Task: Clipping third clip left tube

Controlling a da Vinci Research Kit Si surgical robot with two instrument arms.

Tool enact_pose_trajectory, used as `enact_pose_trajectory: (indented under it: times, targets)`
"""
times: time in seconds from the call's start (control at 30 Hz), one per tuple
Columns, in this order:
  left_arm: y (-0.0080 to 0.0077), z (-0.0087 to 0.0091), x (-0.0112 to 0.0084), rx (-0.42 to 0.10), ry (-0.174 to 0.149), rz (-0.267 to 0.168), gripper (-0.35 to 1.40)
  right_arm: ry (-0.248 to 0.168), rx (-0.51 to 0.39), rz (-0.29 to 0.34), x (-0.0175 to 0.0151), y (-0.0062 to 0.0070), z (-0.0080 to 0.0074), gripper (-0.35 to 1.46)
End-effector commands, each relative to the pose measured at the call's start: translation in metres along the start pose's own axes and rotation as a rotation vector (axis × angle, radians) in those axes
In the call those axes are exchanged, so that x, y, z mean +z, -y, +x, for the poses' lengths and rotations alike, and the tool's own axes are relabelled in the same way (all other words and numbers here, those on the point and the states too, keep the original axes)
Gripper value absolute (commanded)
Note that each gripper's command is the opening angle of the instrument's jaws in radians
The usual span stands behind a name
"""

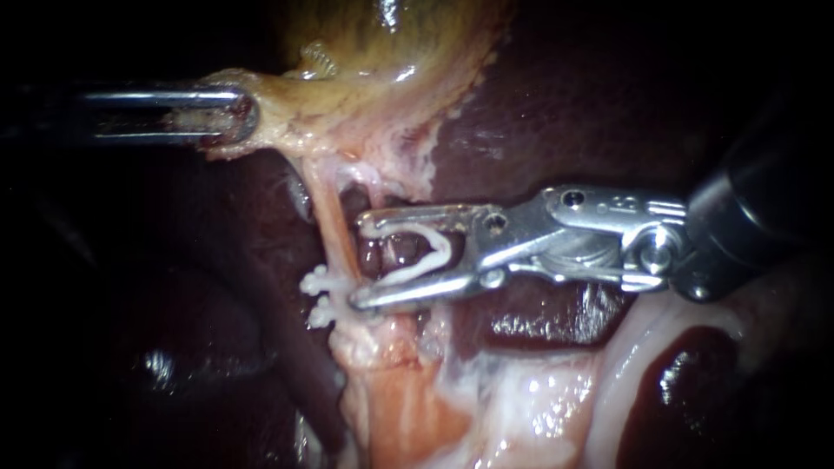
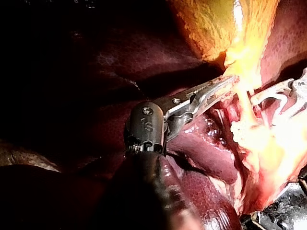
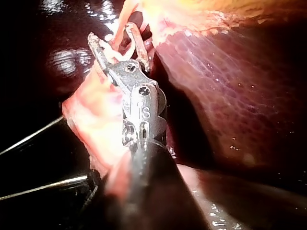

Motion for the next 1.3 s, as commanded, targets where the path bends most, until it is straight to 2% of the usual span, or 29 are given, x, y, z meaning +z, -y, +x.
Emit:
enact_pose_trajectory:
  times: [0.03, 0.17, 0.3, 0.6, 0.7, 0.97, 1.13, 1.3]
  targets:
    - [0.0, 0.0, 0.0, 0.0, 0.0, 0.0, -0.35, 0.001, 0.003, -0.001, 0.0001, -0.0003, -0.0004, 0.5]
    - [-0.0002, 0.0, 0.0, 0.0, -0.002, 0.004, -0.35, 0.002, 0.011, -0.008, 0.0009, -0.0016, -0.0014, 0.5]
    - [-0.0003, 0.0, 0.0001, 0.0, -0.001, 0.002, -0.35, -0.006, 0.019, -0.013, 0.0025, -0.0027, -0.0009, 0.5]
    - [-0.0003, 0.0, 0.0002, 0.0, -0.001, 0.002, -0.35, -0.109, 0.055, 0.035, 0.0056, -0.0036, 0.0017, 0.5]
    - [-0.0003, 0.0, 0.0001, 0.0, -0.001, 0.002, -0.35, -0.139, 0.055, 0.049, 0.0054, -0.0032, 0.0028, 0.5]
    - [-0.0003, 0.0, 0.0001, 0.0, -0.001, 0.002, -0.35, -0.165, 0.067, 0.064, 0.0045, -0.001, 0.0059, 0.5]
    - [-0.0003, 0.0, 0.0001, 0.0, -0.001, 0.002, -0.35, -0.164, 0.065, 0.072, 0.0049, 0.0004, 0.0065, 0.49]
    - [-0.0003, 0.0, 0.0001, 0.0, -0.001, 0.002, -0.35, -0.164, 0.065, 0.076, 0.0049, 0.0009, 0.0068, 0.46]
